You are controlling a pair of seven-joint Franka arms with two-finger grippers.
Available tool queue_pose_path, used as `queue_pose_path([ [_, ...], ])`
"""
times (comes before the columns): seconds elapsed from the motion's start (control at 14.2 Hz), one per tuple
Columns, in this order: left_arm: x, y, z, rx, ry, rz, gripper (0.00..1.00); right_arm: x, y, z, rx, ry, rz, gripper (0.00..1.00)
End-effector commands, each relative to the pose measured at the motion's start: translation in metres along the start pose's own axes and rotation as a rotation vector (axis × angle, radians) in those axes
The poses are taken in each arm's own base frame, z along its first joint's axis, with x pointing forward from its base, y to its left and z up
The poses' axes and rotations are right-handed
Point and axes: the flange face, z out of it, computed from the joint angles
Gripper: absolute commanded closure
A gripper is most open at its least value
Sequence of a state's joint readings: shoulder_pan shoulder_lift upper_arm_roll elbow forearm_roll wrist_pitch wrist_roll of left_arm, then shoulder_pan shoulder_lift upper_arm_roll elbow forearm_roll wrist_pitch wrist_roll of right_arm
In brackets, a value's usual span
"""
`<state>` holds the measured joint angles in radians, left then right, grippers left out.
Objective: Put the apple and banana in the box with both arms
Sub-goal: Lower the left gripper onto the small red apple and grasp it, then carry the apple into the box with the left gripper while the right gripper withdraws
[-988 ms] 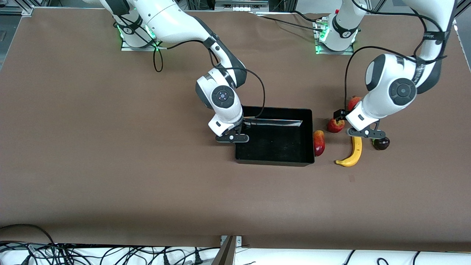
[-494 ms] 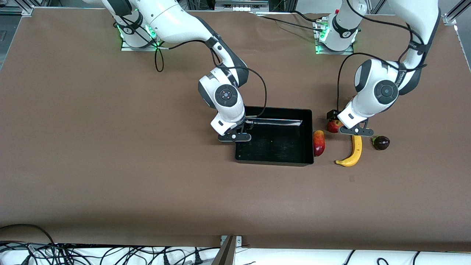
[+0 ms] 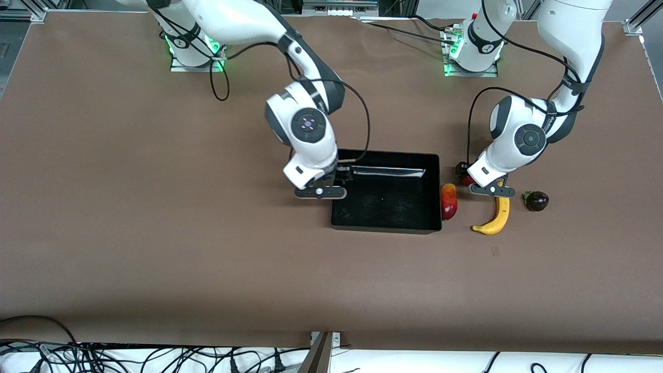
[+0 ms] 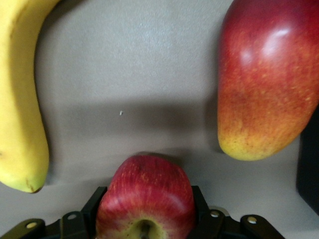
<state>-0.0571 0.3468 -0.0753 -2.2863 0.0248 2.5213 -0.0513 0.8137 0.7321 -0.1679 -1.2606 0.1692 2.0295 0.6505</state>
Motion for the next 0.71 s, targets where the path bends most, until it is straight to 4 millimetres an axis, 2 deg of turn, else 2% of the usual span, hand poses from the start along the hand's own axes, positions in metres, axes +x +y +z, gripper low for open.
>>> queue_pose_path([
  [0.0, 0.010, 0.004, -0.042, -0.002, -0.020, 0.028, 1.00, 0.024, 0.050, -0.071, -0.036, 0.036, -0.014, 0.00],
  [0.14, 0.023, 0.013, -0.092, 0.002, -0.083, 0.032, 1.00, 0.043, 0.093, -0.117, -0.020, 0.035, -0.054, 0.00],
  [0.28, 0.041, 0.044, -0.142, -0.012, -0.090, 0.062, 1.00, 0.057, 0.140, -0.163, 0.051, 0.024, 0.006, 0.00],
  [0.35, 0.047, 0.070, -0.162, -0.022, -0.091, 0.060, 1.00, 0.059, 0.164, -0.183, 0.049, 0.010, 0.017, 0.00],
  [0.49, 0.057, 0.129, -0.186, -0.041, -0.079, -0.015, 1.00, 0.057, 0.212, -0.216, 0.036, -0.029, -0.076, 0.00],
  [0.64, 0.056, 0.188, -0.180, -0.071, -0.089, -0.093, 1.00, 0.046, 0.262, -0.249, 0.054, -0.052, -0.104, 0.00],
])
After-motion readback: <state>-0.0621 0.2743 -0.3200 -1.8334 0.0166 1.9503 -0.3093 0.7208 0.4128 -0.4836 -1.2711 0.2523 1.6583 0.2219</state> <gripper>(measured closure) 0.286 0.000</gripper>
